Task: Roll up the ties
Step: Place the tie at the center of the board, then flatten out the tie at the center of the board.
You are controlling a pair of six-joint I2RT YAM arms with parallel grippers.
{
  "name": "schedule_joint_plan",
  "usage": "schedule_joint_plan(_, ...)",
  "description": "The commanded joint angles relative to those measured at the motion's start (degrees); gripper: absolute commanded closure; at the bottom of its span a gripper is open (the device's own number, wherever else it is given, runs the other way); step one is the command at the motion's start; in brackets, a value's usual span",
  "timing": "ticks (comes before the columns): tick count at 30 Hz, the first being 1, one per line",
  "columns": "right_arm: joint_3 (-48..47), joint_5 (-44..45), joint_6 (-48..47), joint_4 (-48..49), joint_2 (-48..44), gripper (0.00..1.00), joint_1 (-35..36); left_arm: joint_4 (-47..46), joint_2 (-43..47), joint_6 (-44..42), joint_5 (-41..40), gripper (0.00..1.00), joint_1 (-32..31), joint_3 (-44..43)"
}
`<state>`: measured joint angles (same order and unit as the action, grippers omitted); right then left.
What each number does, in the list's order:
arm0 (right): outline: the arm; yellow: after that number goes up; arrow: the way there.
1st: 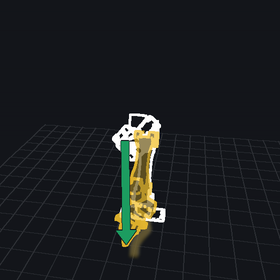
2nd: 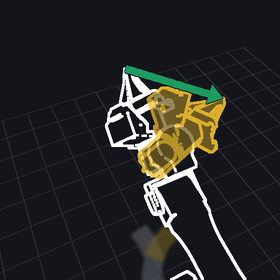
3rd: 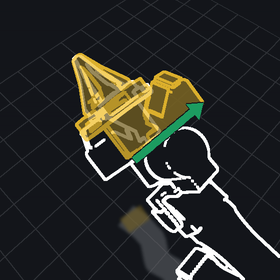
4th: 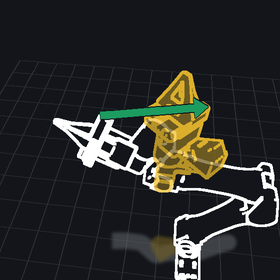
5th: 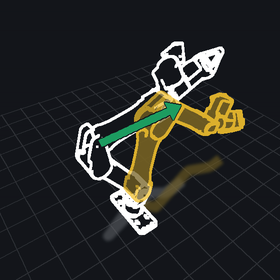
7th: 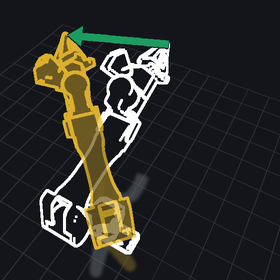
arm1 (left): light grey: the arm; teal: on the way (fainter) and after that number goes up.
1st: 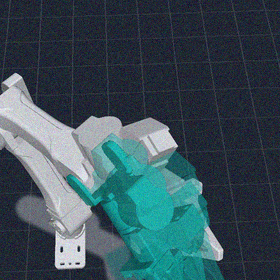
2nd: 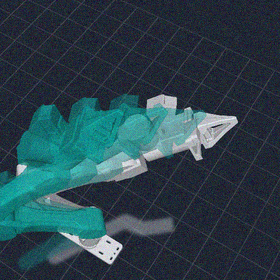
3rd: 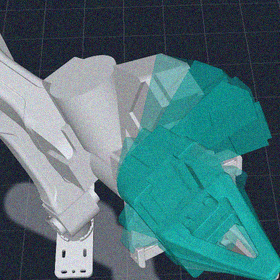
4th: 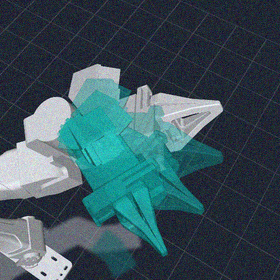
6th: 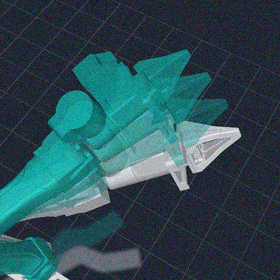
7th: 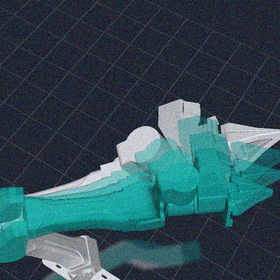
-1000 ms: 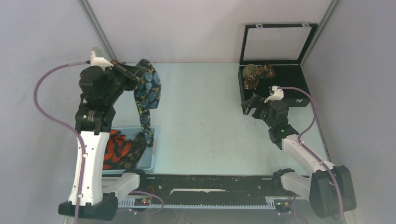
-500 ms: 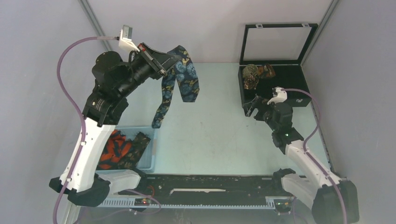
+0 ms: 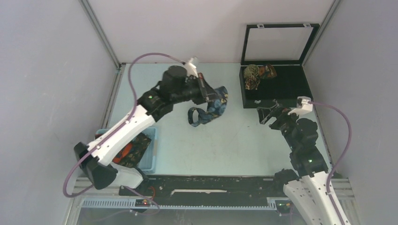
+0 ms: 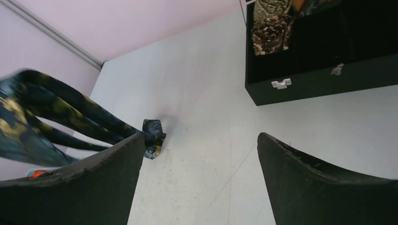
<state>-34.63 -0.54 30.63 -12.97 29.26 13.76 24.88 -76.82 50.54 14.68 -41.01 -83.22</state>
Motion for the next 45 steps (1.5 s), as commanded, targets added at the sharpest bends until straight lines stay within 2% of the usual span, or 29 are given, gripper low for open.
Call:
schedule_joint_plan(1,-6.01,3.69,0.93,-10.13,-0.66,0.08,0.13,-4.34,-4.34,-0.05,2.95,1.00,-4.26,-2.04)
schedule_joint_plan(6,-9.94,5.12,2.53,-17.58,-0.75,0.09,0.20,-4.21,-14.37,-0.44,6.00,1.00,-7.31,-4.48)
schedule_joint_plan(12,-10.28,8.88,4.88,-24.15,-3.16,0.10,0.14,0.28,-28.87,-0.96,8.01,1.00,-10.00,-12.58)
schedule_joint_plan(15,-10.26,11.39,6.42,-27.41,-4.09,0.10,0.15,2.38,-37.00,-0.82,8.21,0.95,-11.44,-17.36)
schedule_joint_plan(17,-10.35,13.46,7.55,-29.27,-4.55,0.12,0.21,6.16,-42.45,-1.98,8.20,0.83,-12.45,-23.08)
schedule_joint_plan(21,-11.68,16.28,7.77,-31.93,-4.95,0.14,0.13,16.48,-50.75,-6.73,6.60,0.40,-14.61,-35.91)
schedule_joint_plan(23,-13.11,15.59,6.96,-33.00,-4.63,0.14,0.15,17.58,-49.99,-8.28,5.14,0.18,-14.71,-36.61)
schedule_joint_plan(25,-14.45,13.79,5.97,-33.90,-4.04,0.14,0.29,17.67,-46.72,-9.88,2.30,0.04,-14.35,-34.53)
schedule_joint_plan(27,-15.51,11.31,5.86,-35.01,-2.86,0.14,0.35,17.32,-42.48,-10.53,-0.11,0.01,-13.07,-30.46)
schedule_joint_plan(32,-16.74,6.08,10.57,-40.09,0.72,0.15,2.18,14.85,-29.91,-11.44,-7.68,0.00,-8.69,-14.79)
schedule_joint_plan(38,-13.50,8.02,19.04,-43.19,5.02,0.13,11.92,12.95,-16.02,-13.67,-18.13,0.02,-4.56,3.61)
schedule_joint_plan(41,-12.06,10.70,23.15,-43.53,8.99,0.07,18.56,12.67,-12.59,-14.90,-23.77,0.02,-3.38,10.26)
schedule_joint_plan(45,-10.41,13.60,27.95,-42.15,15.19,0.00,26.20,11.93,-11.21,-16.43,-29.16,0.05,-2.68,15.01)
